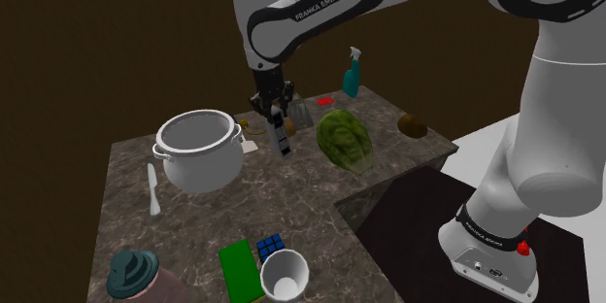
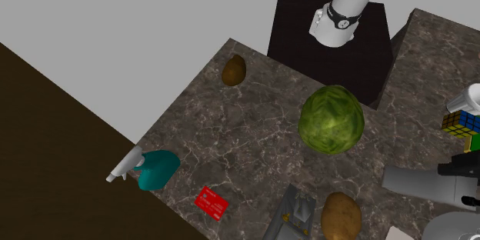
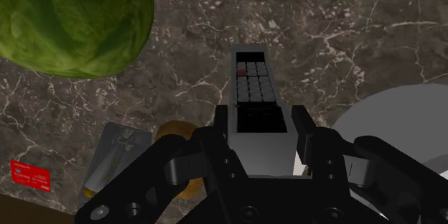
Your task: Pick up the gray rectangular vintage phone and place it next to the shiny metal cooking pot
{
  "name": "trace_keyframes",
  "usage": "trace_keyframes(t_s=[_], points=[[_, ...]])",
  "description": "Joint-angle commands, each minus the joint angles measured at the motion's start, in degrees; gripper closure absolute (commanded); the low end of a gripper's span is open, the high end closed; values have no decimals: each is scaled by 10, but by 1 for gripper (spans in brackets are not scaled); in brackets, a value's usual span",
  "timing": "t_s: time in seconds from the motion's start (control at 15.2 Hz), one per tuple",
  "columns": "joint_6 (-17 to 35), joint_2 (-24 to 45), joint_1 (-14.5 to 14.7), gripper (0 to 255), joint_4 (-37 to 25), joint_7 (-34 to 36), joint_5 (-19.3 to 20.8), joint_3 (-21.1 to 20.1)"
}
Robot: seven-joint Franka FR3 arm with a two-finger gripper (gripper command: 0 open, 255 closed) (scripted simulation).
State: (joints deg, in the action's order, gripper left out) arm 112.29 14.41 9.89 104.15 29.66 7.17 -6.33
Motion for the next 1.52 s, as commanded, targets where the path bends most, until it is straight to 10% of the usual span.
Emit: trace_keyframes(t_s=[0.0, 0.92, 0.99, 1.45], points=[[15, 4, 0, 255, 10, 2, 1, 0], [57, 25, 0, 255, 32, 7, 6, 2], [57, 25, 0, 0, 32, 7, 6, 2], [22, 13, 2, 0, 9, 5, 3, 0]])
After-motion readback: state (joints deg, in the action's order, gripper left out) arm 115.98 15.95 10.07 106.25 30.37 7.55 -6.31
